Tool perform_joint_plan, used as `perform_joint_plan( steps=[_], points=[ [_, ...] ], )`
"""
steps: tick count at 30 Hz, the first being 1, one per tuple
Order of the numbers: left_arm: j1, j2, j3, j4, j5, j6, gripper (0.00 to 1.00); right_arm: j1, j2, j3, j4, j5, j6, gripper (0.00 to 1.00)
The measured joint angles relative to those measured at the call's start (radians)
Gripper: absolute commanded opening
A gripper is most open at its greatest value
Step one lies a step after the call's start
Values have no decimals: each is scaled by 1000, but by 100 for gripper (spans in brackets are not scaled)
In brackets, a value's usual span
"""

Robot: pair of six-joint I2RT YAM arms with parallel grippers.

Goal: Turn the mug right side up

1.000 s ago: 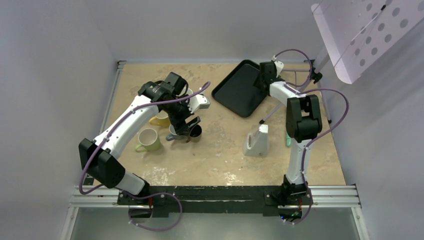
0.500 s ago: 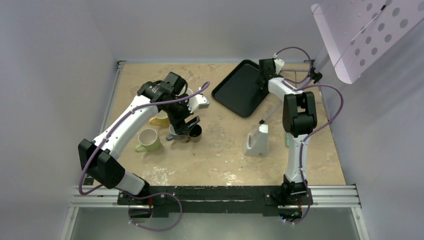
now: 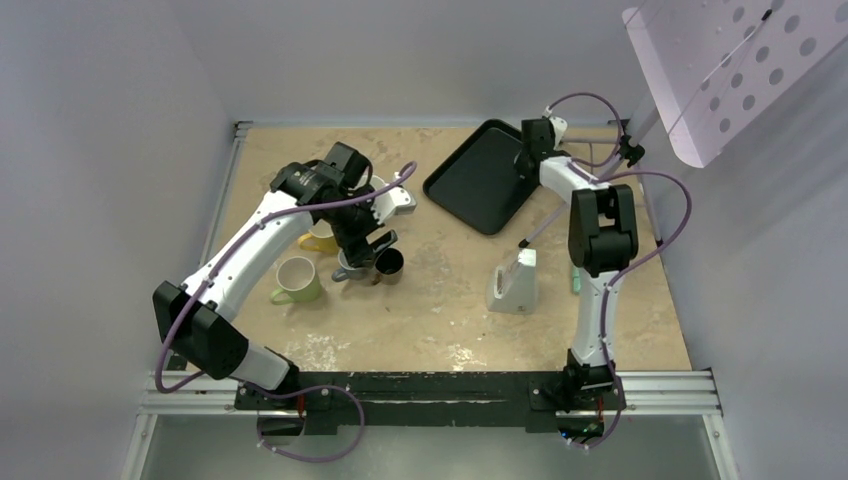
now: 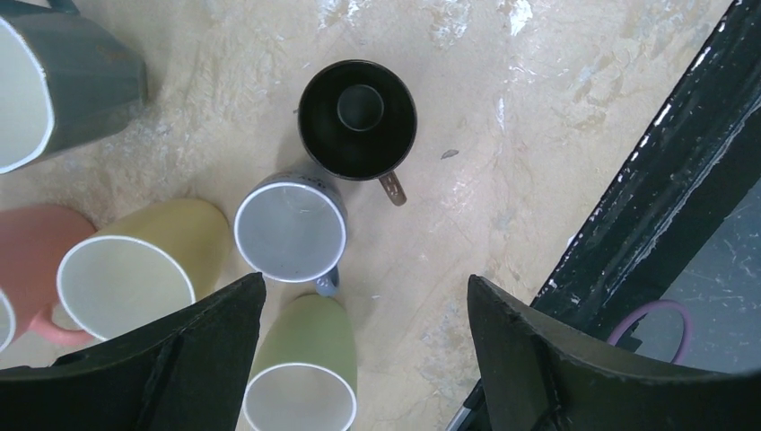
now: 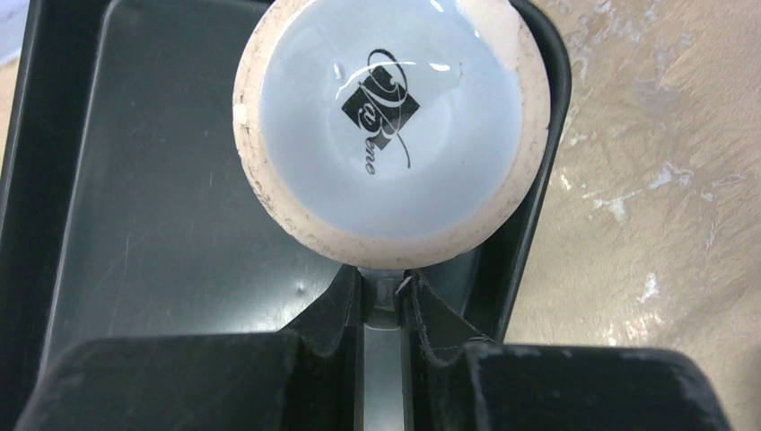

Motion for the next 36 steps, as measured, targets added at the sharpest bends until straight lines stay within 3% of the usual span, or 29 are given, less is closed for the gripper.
perform_joint_plan(
  steps=[5, 10, 18, 25, 31, 36],
  points=[
    [11, 5, 59, -15, -26, -36, 91, 2, -103, -95, 14, -111, -90, 0],
    [30, 8, 204, -29, 24, -108, 99, 24, -315, -168, 34, -244, -154, 0],
    [128, 19, 509, 13, 320, -371, 100, 156, -682, -257, 278, -518, -127, 0],
    [182, 49, 546, 256, 544, -709, 100, 342, -775, -315, 488, -712, 11, 0],
    [271, 102, 534, 471, 592, -916, 93, 390, -784, -388, 577, -789, 116, 0],
    [288, 114, 493, 633, 641, -1050, 77, 401, -787, -397, 613, -796, 171, 0]
  ],
)
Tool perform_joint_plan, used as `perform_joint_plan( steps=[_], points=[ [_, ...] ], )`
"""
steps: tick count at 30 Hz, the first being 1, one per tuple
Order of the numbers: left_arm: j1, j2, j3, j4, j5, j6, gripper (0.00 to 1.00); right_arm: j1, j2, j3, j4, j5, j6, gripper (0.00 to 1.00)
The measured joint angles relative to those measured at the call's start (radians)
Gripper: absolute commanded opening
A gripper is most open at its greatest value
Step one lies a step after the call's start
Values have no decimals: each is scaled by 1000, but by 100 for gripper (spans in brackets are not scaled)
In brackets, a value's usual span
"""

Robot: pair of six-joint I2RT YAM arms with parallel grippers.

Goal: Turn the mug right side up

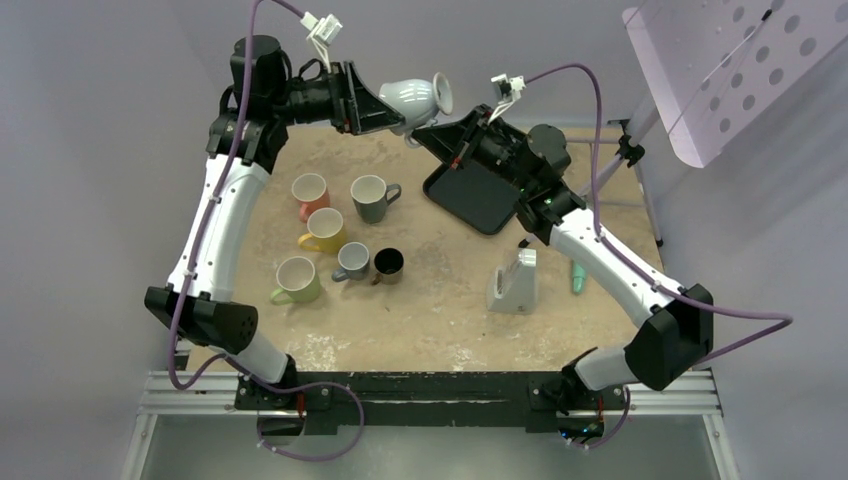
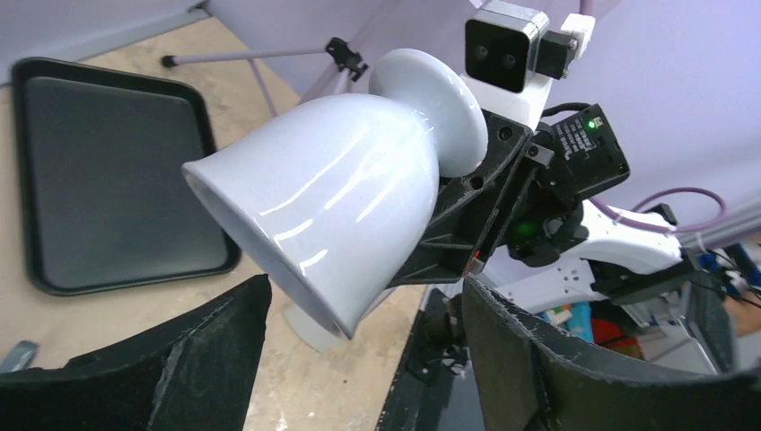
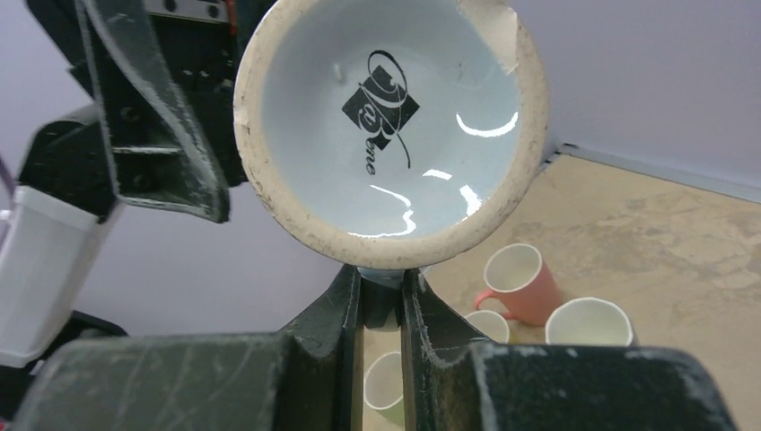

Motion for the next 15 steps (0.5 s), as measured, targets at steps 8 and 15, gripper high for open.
perform_joint_plan(
  steps=[8, 15],
  points=[
    [-35, 0, -118, 221, 117, -192, 39, 39, 2, -12, 69, -38, 78, 0],
    [-34, -4, -115, 307, 177, -181, 0, 64, 47, -2, 95, -33, 182, 20]
  ],
)
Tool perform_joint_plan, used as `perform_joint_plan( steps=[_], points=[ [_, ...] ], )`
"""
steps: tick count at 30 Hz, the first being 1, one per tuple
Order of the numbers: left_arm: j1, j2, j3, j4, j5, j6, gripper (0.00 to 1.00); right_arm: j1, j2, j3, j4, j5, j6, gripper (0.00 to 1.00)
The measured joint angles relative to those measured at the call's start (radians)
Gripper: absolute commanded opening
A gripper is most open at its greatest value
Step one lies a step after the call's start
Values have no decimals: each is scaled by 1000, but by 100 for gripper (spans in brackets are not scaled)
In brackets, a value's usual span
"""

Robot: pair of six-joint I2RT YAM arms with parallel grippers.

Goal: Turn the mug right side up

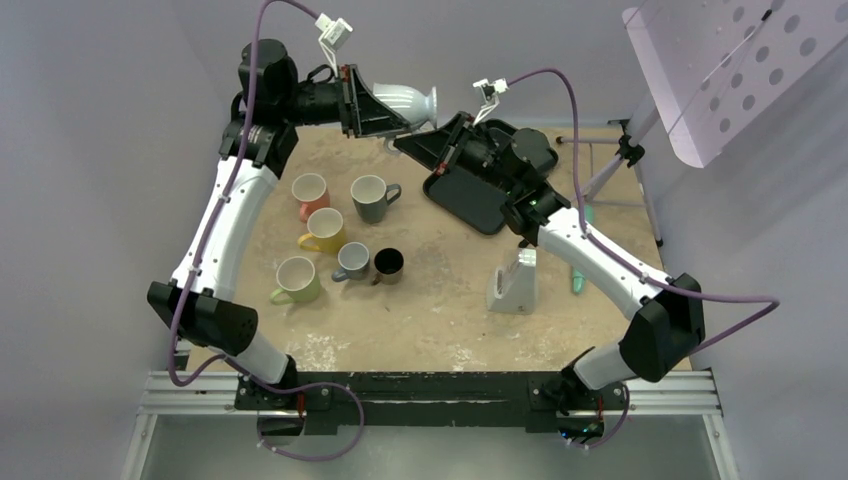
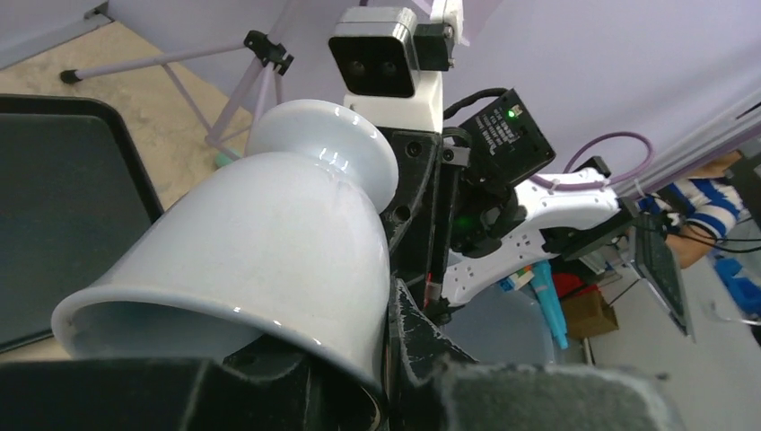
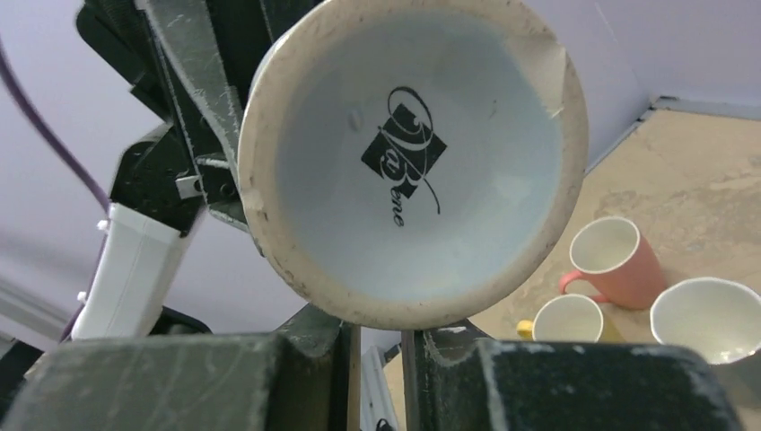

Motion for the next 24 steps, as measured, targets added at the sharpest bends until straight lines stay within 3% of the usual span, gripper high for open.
perform_joint_plan(
  steps=[1, 4, 7, 15, 20, 24],
  points=[
    [1, -2, 3, -27, -2, 29, 0, 1, 0, 2, -14, 3, -1, 35],
    [-3, -9, 40, -204, -101, 183, 0, 8, 6, 24, -105, 12, -53, 62],
    [0, -31, 53, -415, -288, 380, 0, 19, 27, 66, -204, 24, -131, 78],
    [26, -74, 51, -802, -851, 869, 0, 16, 37, 119, -399, 93, -285, 83],
    [158, -59, -6, -946, -1020, 1051, 0, 16, 37, 146, -490, 128, -356, 83],
    [312, -12, -141, -961, -1092, 1130, 0, 16, 37, 169, -562, 174, -409, 83]
  ],
)
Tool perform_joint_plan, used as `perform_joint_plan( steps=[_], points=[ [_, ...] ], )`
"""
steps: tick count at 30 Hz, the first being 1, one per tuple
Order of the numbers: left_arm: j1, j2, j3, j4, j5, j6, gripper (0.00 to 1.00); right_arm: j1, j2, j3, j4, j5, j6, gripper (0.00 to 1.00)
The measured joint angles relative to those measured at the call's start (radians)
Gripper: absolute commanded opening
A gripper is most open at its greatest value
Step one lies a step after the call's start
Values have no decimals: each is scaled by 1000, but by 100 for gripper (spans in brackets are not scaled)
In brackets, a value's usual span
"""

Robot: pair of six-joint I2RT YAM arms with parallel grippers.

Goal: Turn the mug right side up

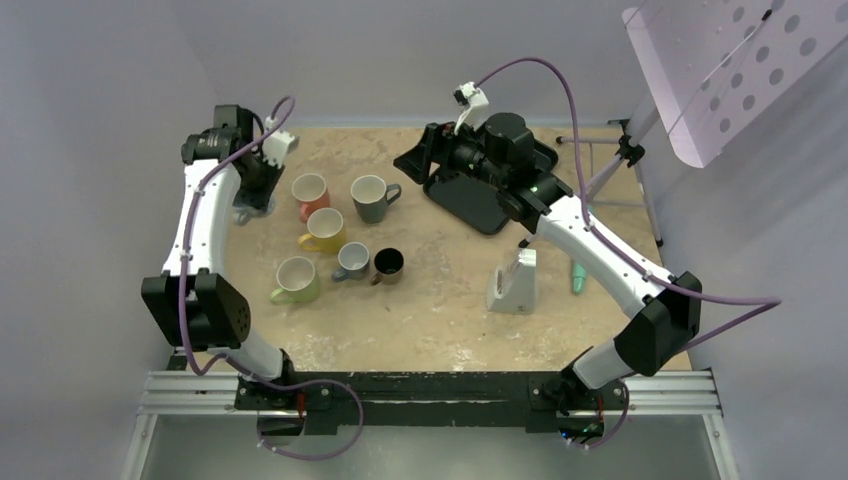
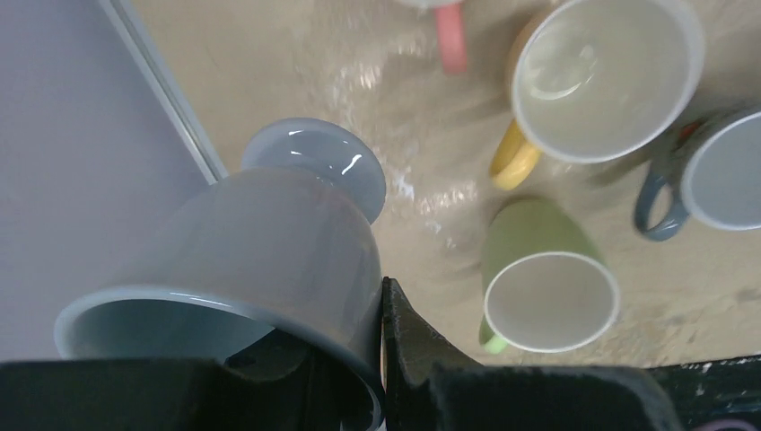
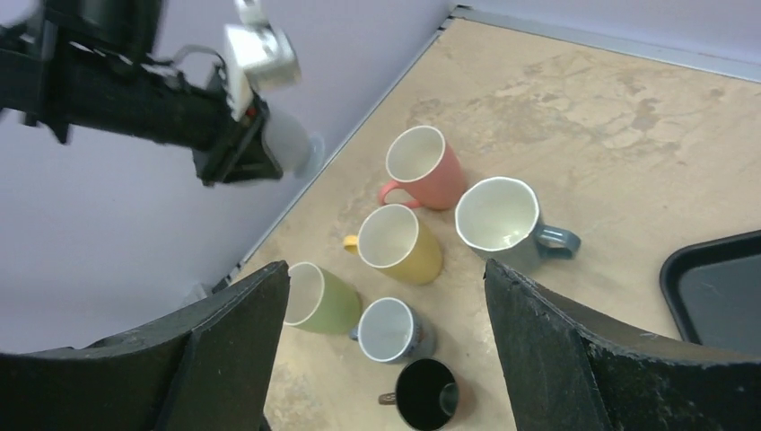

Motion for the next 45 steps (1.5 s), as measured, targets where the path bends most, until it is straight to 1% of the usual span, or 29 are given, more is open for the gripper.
perform_joint_plan(
  steps=[2, 6, 10, 14, 15, 19, 20, 25, 29, 32, 36, 38, 42, 44, 45],
  points=[
    [37, 19, -111, 27, -31, 30, 0, 0, 0, 4, -19, 12, -18, 83],
    [40, 73, -270, 66, -34, 61, 0, 0, 0, 7, -54, 39, -47, 83],
    [41, 148, -304, 122, -23, 60, 0, 0, 0, 7, -74, 62, -66, 83],
    [43, 198, -325, 228, -1, 49, 0, 0, -5, 6, -87, 87, -79, 83],
    [43, 203, -338, 250, 3, 46, 4, 0, -10, 3, -88, 92, -82, 84],
    [43, 210, -389, 302, 22, 43, 26, 0, -40, -13, -93, 118, -90, 84],
    [43, 210, -402, 312, 29, 46, 29, 0, -47, -13, -95, 125, -93, 84],
    [41, 208, -433, 345, 66, 53, 34, 0, -60, -10, -106, 157, -112, 84],
    [42, 198, -435, 347, 80, 51, 48, 0, -61, -10, -129, 195, -132, 86],
    [42, 164, -435, 345, 87, 45, 55, -7, -76, -16, -149, 245, -149, 87],
    [42, 56, -420, 336, 105, 35, 56, -53, -136, -61, -175, 326, -162, 87],
    [42, -19, -404, 338, 117, 23, 55, -112, -181, -106, -179, 360, -161, 87],
    [41, -187, -398, 357, 171, -28, 55, -274, -291, -233, -181, 463, -153, 87],
    [39, -286, -418, 393, 214, -70, 58, -326, -356, -312, -169, 515, -161, 87],
    [36, -338, -438, 411, 237, -89, 61, -333, -385, -346, -162, 529, -166, 88]
  ],
)
